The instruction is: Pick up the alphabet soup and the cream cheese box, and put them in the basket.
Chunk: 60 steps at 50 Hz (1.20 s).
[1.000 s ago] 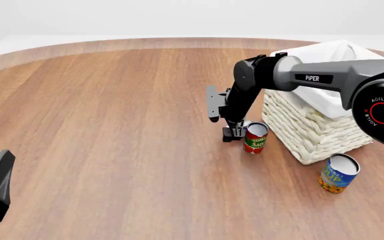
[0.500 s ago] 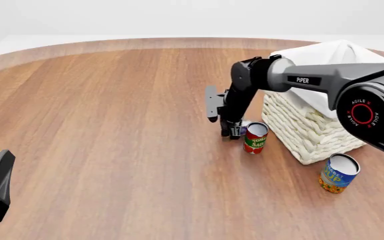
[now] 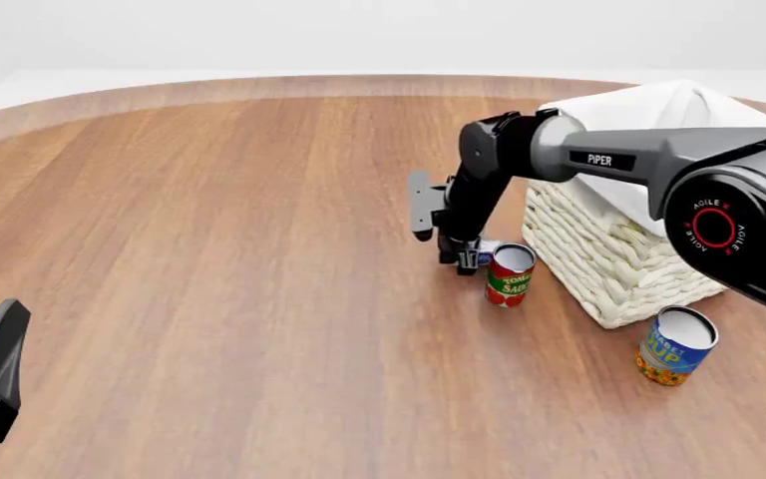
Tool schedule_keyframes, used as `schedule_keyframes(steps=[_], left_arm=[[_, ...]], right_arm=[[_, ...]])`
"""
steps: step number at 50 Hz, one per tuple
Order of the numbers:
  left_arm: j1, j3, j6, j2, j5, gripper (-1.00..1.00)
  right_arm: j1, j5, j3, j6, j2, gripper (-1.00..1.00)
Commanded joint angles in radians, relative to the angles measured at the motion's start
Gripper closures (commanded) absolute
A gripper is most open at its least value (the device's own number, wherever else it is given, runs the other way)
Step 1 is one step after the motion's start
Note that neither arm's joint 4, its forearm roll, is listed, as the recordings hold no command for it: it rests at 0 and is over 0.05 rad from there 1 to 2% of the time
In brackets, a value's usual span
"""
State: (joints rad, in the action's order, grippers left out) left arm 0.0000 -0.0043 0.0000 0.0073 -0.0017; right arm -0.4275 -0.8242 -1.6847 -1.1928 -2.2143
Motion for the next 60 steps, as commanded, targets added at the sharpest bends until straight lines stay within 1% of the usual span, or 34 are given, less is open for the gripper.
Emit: schedule_keyframes(steps=[1,9,20,32,36,43,47,49,50,55,58,60], left_arm=[[0.0,0.0,0.0,0.0,0.0,-1.0],[0.0,0.0,0.0,0.0,0.0,-1.0],[0.0,0.0,0.0,0.0,0.0,-1.0],[0.0,0.0,0.0,0.0,0.0,-1.0],[0.0,0.0,0.0,0.0,0.0,-1.0],[0.0,0.0,0.0,0.0,0.0,-1.0],[0.0,0.0,0.0,0.0,0.0,-1.0],[0.0,0.0,0.0,0.0,0.0,-1.0],[0.0,0.0,0.0,0.0,0.0,-1.0],[0.0,0.0,0.0,0.0,0.0,-1.0],[0.0,0.0,0.0,0.0,0.0,-1.0],[0.0,0.0,0.0,0.0,0.0,-1.0]], right_arm=[[0.002,0.007,-0.016,-0.006,-0.001,1.0],[0.01,0.003,-0.043,-0.033,-0.006,1.0],[0.0,-0.008,-0.076,-0.051,0.001,1.0],[-0.031,0.014,-0.031,-0.05,0.052,1.0],[-0.041,0.028,-0.01,-0.038,0.071,1.0],[-0.059,0.06,0.021,0.0,0.095,1.0],[-0.07,0.08,0.029,0.025,0.11,1.0],[-0.065,0.083,0.03,0.026,0.109,1.0],[-0.07,0.085,0.03,0.039,0.113,1.0],[-0.065,0.098,0.028,0.049,0.122,1.0],[-0.08,0.112,0.035,0.076,0.139,1.0],[-0.078,0.111,0.033,0.08,0.143,1.0]])
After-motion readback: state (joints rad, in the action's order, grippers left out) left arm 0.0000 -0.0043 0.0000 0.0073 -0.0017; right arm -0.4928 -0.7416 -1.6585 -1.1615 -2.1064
